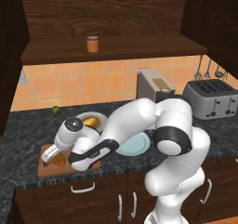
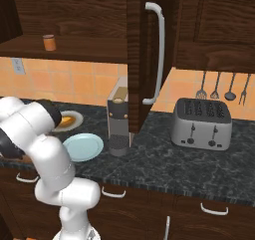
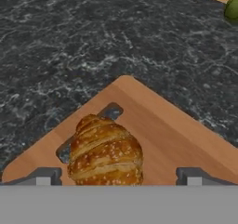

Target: From the different types of pastries on the counter, select a croissant and place it on the cutting board. Then retrieve a jar of jam from the cabinet and place it alongside the croissant on the cutting board.

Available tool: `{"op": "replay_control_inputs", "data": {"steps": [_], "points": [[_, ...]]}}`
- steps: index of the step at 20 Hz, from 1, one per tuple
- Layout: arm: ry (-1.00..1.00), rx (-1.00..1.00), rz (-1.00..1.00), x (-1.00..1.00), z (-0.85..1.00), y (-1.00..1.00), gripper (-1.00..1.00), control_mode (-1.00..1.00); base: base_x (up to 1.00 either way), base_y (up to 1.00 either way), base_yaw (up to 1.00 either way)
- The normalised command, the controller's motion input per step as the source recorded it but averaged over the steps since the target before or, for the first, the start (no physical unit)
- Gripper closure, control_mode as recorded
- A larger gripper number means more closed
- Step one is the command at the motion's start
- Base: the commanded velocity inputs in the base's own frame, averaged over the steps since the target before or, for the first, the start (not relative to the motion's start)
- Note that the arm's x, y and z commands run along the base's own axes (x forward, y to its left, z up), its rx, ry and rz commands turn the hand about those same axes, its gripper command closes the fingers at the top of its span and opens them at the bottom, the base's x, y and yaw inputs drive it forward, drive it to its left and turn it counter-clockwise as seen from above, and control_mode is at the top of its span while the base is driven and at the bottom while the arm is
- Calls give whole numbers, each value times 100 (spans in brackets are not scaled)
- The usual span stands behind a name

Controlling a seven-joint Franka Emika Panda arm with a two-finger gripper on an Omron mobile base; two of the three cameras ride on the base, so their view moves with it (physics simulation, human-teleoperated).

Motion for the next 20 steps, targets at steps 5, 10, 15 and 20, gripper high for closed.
{"op": "replay_control_inputs", "data": {"steps": [5,10,15,20], "points": [[-5,5,-3,0,67,-35,-100,-100,0,0,0],[5,14,-4,11,73,-61,-100,-100,0,0,0],[5,18,0,6,63,-74,-100,-100,0,0,0],[2,11,0,-8,62,-42,-100,-100,0,0,0]]}}
